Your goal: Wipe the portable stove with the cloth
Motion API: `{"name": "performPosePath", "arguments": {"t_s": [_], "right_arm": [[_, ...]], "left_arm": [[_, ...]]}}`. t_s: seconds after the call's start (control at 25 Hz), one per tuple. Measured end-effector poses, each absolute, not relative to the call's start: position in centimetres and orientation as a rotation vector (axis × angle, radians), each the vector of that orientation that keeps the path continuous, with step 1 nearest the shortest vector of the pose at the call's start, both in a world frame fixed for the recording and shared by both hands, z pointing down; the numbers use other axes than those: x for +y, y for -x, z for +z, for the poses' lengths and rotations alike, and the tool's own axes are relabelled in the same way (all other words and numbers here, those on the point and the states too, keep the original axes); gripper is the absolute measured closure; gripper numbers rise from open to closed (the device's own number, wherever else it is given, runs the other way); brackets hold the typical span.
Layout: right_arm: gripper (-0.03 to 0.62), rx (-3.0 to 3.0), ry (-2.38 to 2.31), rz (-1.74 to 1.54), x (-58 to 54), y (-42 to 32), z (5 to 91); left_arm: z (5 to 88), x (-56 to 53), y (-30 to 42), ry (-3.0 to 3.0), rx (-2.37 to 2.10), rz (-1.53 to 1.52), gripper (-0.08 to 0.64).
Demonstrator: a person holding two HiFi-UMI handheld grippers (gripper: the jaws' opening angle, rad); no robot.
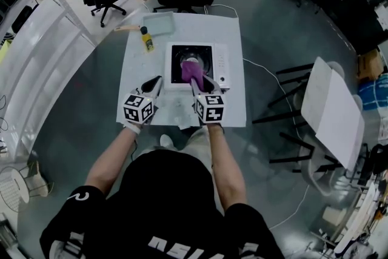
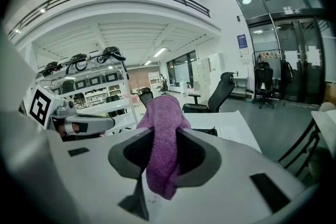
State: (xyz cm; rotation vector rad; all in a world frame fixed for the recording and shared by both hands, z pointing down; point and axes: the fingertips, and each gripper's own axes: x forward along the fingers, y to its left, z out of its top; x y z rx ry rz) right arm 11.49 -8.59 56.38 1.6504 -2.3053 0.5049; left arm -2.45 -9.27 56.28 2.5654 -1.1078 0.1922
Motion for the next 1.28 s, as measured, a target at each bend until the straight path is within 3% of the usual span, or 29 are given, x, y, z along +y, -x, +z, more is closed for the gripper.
{"name": "performPosePath", "arguments": {"t_s": [0.36, 1.28], "right_arm": [[0.491, -2.263, -1.669, 0.54, -9.8, -14.3, 57.3], [0.489, -2.128, -1.624, 0.631, -21.8, -29.9, 62.3]], "left_arm": [[56.8, -10.5, 0.4, -2.548, -1.081, 0.211, 0.561], [59.1, -21.0, -11.2, -2.456, -1.081, 0.297, 0.561]]}}
